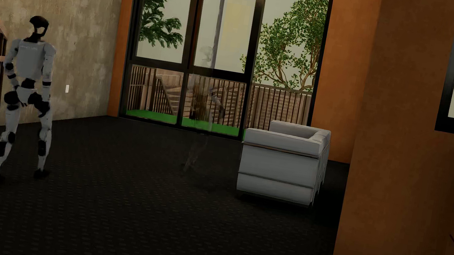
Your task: Move towards the white sofa
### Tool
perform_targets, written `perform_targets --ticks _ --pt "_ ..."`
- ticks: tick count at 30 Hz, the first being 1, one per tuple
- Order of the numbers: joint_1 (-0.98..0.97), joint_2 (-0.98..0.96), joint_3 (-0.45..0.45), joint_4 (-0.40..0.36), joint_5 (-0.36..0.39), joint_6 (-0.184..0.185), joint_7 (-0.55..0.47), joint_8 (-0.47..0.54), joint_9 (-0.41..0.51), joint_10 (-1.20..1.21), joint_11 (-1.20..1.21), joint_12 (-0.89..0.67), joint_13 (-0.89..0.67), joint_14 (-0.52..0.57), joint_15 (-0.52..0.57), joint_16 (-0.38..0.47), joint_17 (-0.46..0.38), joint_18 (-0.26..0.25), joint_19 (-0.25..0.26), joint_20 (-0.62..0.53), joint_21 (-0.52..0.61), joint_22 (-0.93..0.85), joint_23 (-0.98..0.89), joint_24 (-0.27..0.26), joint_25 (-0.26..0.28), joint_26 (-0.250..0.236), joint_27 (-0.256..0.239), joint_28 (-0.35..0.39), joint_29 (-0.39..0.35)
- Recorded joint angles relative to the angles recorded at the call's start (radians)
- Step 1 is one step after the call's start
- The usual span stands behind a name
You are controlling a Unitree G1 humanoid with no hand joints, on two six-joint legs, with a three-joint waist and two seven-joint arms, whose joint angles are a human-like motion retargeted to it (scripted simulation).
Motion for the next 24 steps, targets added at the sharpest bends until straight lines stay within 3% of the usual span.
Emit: perform_targets --ticks 3,5,7,8,10,11,12,13,15,17,18,21,24 --pt "0.058 -0.016 -0.021 0.0 -0.016 -0.005 0.0 0.0 -0.029 -0.007 -0.088 -0.012 0.026 -0.069 -0.125 0.005 0.01 0.0 0.0 -0.016 0.028 0.003 0.085 0.0 0.0 0.0 0.0 0.0 0.0" --pt "0.092 -0.045 -0.033 0.019 -0.015 0.012 0.0 0.0 -0.056 0.0 -0.054 0.004 0.031 -0.027 -0.018 -0.01 0.008 0.0 0.0 0.011 0.032 0.035 0.139 0.0 0.0 0.0 0.0 0.0 0.0" --pt "0.115 -0.084 -0.033 0.052 0.009 0.054 0.0 0.0 -0.096 0.019 0.008 0.045 0.019 0.157 0.159 -0.036 -0.004 0.0 0.0 0.057 0.029 0.111 0.195 0.0 0.0 0.0 0.0 0.0 0.0" --pt "0.125 -0.075 -0.031 0.073 0.036 0.078 0.0 0.0 -0.109 0.047 0.037 0.067 0.006 0.307 0.186 -0.042 -0.016 0.0 0.0 0.059 0.026 0.159 0.21 0.0 0.0 0.0 0.0 0.0 0.0" --pt "0.069 0.006 -0.023 0.106 0.088 0.103 0.0 0.0 -0.123 0.2 0.038 0.1 -0.024 0.672 0.147 -0.02 -0.039 0.0 0.0 -0.014 0.009 0.207 0.19 0.0 0.0 0.0 0.0 0.0 0.0" --pt "-0.002 0.057 -0.012 0.116 0.105 0.106 0.0 0.0 -0.121 0.324 0.028 0.107 -0.043 0.81 0.107 -0.002 -0.047 0.0 0.0 -0.058 -0.011 0.21 0.159 0.0 0.0 0.0 0.0 0.0 0.0" --pt "-0.085 0.106 0.011 0.127 0.124 0.113 0.0 0.0 -0.111 0.46 0.02 0.11 -0.067 0.875 0.065 0.012 -0.057 0.0 0.0 -0.08 -0.029 0.213 0.121 0.0 0.0 0.0 0.0 0.0 0.0" --pt "-0.169 0.159 0.046 0.135 0.145 0.121 0.0 0.0 -0.098 0.595 0.009 0.113 -0.096 0.857 0.023 0.015 -0.068 0.0 0.0 -0.074 -0.039 0.227 0.084 0.0 0.0 0.0 0.0 0.0 0.0" --pt "-0.326 0.277 0.14 0.131 0.182 0.121 0.0 0.0 -0.074 0.786 -0.028 0.131 -0.167 0.659 -0.058 0.005 -0.092 0.0 0.0 0.006 -0.045 0.283 0.023 0.0 0.0 0.0 0.0 0.0 0.0" --pt "-0.445 0.403 0.235 0.104 0.192 0.102 0.0 0.0 -0.058 0.769 -0.069 0.164 -0.248 0.506 -0.136 -0.002 -0.096 0.0 0.0 0.086 -0.073 0.335 -0.008 0.0 0.0 0.0 0.0 0.0 0.0" --pt "-0.49 0.463 0.275 0.086 0.184 0.087 0.0 0.0 -0.052 0.679 -0.089 0.18 -0.287 0.493 -0.172 0.002 -0.09 0.0 0.0 0.096 -0.097 0.348 -0.022 0.0 0.0 0.0 0.0 0.0 0.0" --pt "-0.574 0.606 0.353 0.054 0.145 0.051 0.0 0.0 -0.045 0.269 -0.141 0.22 -0.365 0.61 -0.263 0.023 -0.071 0.0 0.0 0.058 -0.15 0.341 -0.119 0.0 0.0 0.0 0.0 0.0 0.0" --pt "-0.589 0.737 0.384 0.077 0.111 0.051 0.0 0.0 -0.058 -0.048 -0.171 0.251 -0.348 0.735 -0.363 0.024 -0.068 0.0 0.0 0.055 -0.179 0.334 -0.277 0.0 0.0 0.0 0.0 0.0 0.0"
